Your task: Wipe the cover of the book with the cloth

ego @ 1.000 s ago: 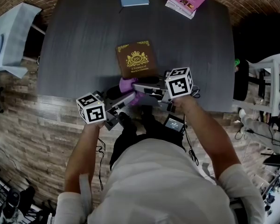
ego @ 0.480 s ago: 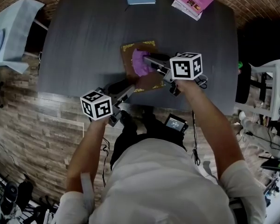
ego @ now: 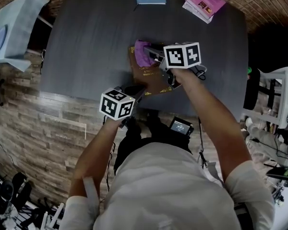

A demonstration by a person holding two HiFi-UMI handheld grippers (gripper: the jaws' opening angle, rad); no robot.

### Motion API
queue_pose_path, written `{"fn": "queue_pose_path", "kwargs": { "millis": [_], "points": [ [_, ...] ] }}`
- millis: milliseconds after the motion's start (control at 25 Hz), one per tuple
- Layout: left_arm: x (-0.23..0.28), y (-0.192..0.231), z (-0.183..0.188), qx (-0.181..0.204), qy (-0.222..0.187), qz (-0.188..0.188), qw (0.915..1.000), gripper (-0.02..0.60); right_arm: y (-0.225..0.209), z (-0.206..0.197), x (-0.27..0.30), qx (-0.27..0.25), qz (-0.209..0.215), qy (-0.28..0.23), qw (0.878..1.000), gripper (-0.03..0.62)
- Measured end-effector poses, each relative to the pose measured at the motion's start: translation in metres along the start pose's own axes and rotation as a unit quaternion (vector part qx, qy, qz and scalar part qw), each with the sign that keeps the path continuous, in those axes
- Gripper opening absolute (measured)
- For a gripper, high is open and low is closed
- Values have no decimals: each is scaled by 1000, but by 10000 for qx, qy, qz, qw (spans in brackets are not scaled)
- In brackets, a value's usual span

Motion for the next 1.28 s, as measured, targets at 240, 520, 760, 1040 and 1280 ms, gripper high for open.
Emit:
{"fn": "queue_pose_path", "kwargs": {
  "millis": [240, 520, 760, 1040, 1280],
  "points": [
    [7, -1, -5, 175, 217, 145, 9995, 8, 0, 8, 30, -207, -142, 414, 9988, 81],
    [8, -4, -5, 413, 262, 284, 9984, 8, -10, 4, 42, -623, -602, 872, 9924, 78],
    [7, -5, -7, 432, 182, 409, 9981, 8, -11, 3, 42, -866, -783, 1012, 9880, 78],
    [8, -5, -7, 432, 178, 451, 9979, 8, -15, 3, 36, -1070, -977, 1123, 9831, 77],
    [8, -6, -8, 464, 177, 495, 9975, 8, -22, 2, 24, -1110, -1126, 1144, 9808, 77]
  ]
}}
Point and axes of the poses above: the fingertips, and each gripper's own axes: x forward along the fingers, y to its left, z out of its top, the point moved 7 cm from there along -x, backward along the fingers, and after that the axes turned 8 degrees about z, right-handed, at the moved point
